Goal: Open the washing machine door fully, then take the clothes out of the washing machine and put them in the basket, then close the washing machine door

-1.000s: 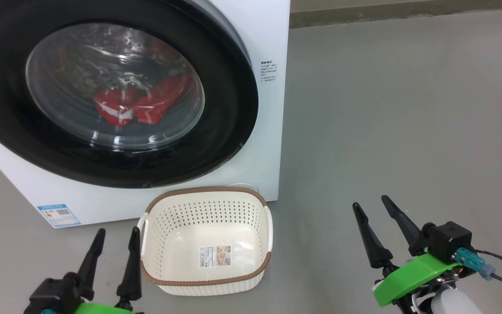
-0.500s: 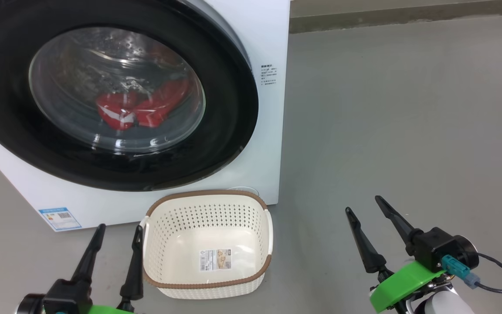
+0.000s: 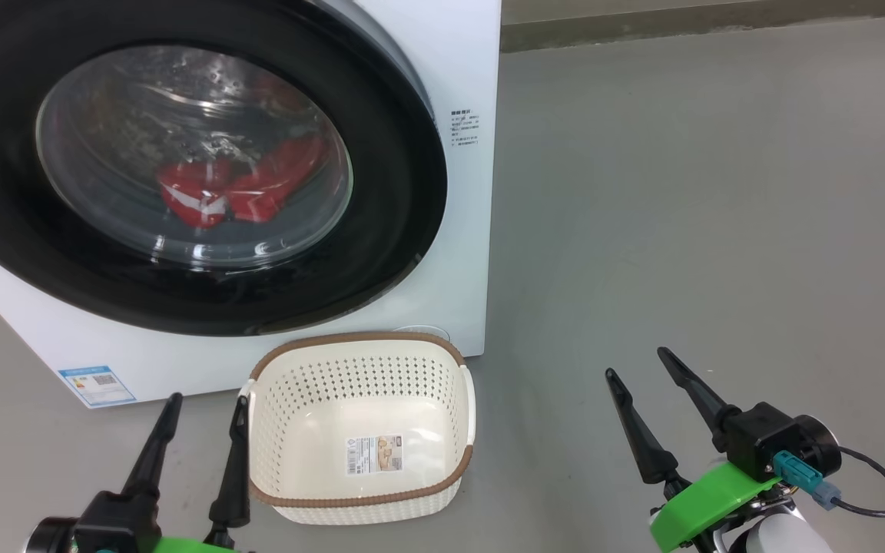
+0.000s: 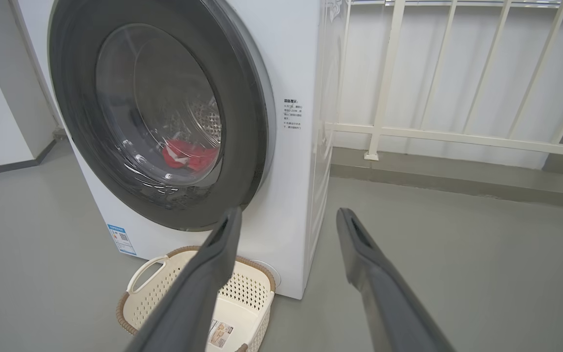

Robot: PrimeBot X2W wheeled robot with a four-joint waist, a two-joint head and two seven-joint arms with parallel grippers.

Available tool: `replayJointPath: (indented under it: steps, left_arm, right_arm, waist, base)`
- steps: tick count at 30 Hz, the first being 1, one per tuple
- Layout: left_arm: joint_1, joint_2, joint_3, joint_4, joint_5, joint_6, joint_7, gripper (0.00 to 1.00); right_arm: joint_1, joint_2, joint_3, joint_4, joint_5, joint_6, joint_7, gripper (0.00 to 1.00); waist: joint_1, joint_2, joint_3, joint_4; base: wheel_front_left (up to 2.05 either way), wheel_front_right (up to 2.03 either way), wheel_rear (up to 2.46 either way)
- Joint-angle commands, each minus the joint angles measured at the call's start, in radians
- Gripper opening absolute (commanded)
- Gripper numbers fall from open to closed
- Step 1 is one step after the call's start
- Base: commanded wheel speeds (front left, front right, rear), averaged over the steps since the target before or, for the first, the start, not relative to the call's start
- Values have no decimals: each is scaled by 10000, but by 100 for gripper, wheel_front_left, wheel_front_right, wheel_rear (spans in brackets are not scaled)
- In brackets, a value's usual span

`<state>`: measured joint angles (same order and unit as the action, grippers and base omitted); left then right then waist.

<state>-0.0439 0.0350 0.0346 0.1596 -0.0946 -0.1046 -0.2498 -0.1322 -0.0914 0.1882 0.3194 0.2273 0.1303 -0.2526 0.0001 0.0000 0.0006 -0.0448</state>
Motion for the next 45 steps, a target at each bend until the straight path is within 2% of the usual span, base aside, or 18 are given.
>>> replayJointPath:
  steps: [1,2,3,4,5,10,14,20,25,29,37,40,45]
  left_arm:
    - [-210,152,318,-277,62,66,-120,100]
    - [-208,152,309,-272,67,73,-120,100]
    - [-207,152,298,-270,69,80,-120,100]
    - [-208,152,284,-271,67,85,-120,100]
    - [-207,152,269,-288,-86,89,-120,100]
    - [-268,152,197,-366,-237,79,-120,100]
    - [-399,152,96,-463,-238,75,-120,100]
    - [-589,152,-58,-660,-208,91,-120,100]
    - [-696,152,-137,-793,-183,123,-120,100]
    - [-900,152,-278,-898,-181,124,-120,100]
    - [-1389,152,-734,-1035,-298,149,-120,100]
    - [-1597,152,-848,-1046,-324,197,-120,100]
    - [-1795,152,-953,-1165,-439,401,-120,100]
  right_arm:
    - [-460,-59,248,-195,-9,4,-91,100]
    - [-461,-55,247,-186,-3,4,-91,98]
    - [-462,-48,240,-181,14,4,-91,46]
    - [-461,-43,224,-159,38,4,-91,31]
    - [-466,-12,81,39,95,4,-91,0]
    - [-798,118,-57,815,526,4,-91,0]
    - [-1357,206,-301,1606,1317,4,-91,0]
    - [-2661,318,-426,3082,3643,4,-28,0]
    - [-3598,296,-403,3413,5262,4,260,0]
    - [-4398,211,-470,3378,7171,4,912,0]
    - [-5771,-3,-835,3166,10472,4,2960,0]
    - [-6255,-71,-948,3099,11308,4,3683,0]
    - [-6980,-216,-901,3164,12047,4,4537,0]
  waist:
    - [0,0,6,-2]
    - [0,0,9,1]
    - [0,0,16,5]
    - [0,0,25,13]
    - [0,0,37,32]
    - [0,0,143,162]
    - [0,0,361,324]
    - [0,0,794,561]
    - [0,0,1174,678]
    - [0,0,1561,861]
    - [0,0,2325,1338]
    - [0,0,2599,1515]
    - [0,0,3017,1759]
  base:
    - [0,0,0]
    - [0,0,0]
    - [0,0,0]
    - [0,0,0]
    - [0,0,0]
    - [0,0,0]
    - [0,0,0]
    - [0,0,0]
    - [0,0,0]
    - [0,0,0]
    - [0,0,0]
    - [0,0,0]
    - [0,0,0]
